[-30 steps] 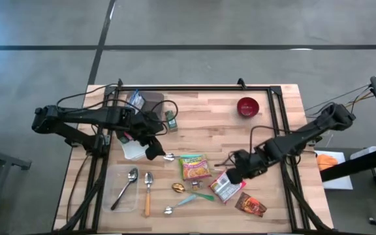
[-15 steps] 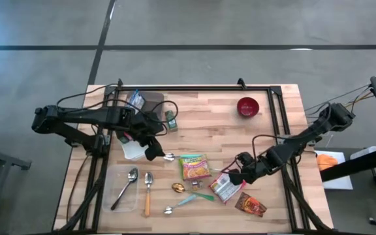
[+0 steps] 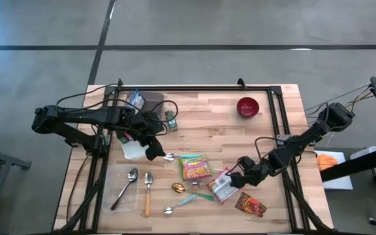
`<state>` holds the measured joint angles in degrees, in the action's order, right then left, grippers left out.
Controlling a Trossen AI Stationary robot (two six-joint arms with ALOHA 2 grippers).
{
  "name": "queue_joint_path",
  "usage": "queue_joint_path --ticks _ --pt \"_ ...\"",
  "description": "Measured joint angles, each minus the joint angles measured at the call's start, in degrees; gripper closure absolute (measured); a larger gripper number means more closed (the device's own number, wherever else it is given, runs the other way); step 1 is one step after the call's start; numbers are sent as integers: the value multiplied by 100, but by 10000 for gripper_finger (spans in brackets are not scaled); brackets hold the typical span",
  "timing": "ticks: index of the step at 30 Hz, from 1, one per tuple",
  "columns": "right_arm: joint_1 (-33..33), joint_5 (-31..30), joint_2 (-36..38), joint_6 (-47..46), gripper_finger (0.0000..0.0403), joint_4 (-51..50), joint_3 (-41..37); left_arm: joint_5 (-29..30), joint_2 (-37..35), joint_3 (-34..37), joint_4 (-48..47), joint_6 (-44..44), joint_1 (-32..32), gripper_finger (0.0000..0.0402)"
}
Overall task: Pick & Place Food Item
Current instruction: Put the orange noodle pack into the black bin
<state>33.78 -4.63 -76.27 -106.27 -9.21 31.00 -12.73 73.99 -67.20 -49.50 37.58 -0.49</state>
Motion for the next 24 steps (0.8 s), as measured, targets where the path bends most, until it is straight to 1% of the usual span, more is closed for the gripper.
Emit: queue_joint_path --ticks 5,8,11,14,19,24 --pt "0 -10 0 16 57 107 -119 0 -1 0 18 1 0 48" --pt "0 -76 0 6 77 122 -192 0 -1 0 28 1 0 48" --pt "0 -190 0 -8 116 134 -226 0 0 0 58 1 0 48" --pt "0 -291 0 -4 163 201 -226 0 -1 0 59 1 0 48" --pt "-4 -306 0 105 236 231 -226 2 -1 0 59 1 0 48" --pt "-2 -431 0 72 285 253 -226 0 -1 0 61 1 1 48"
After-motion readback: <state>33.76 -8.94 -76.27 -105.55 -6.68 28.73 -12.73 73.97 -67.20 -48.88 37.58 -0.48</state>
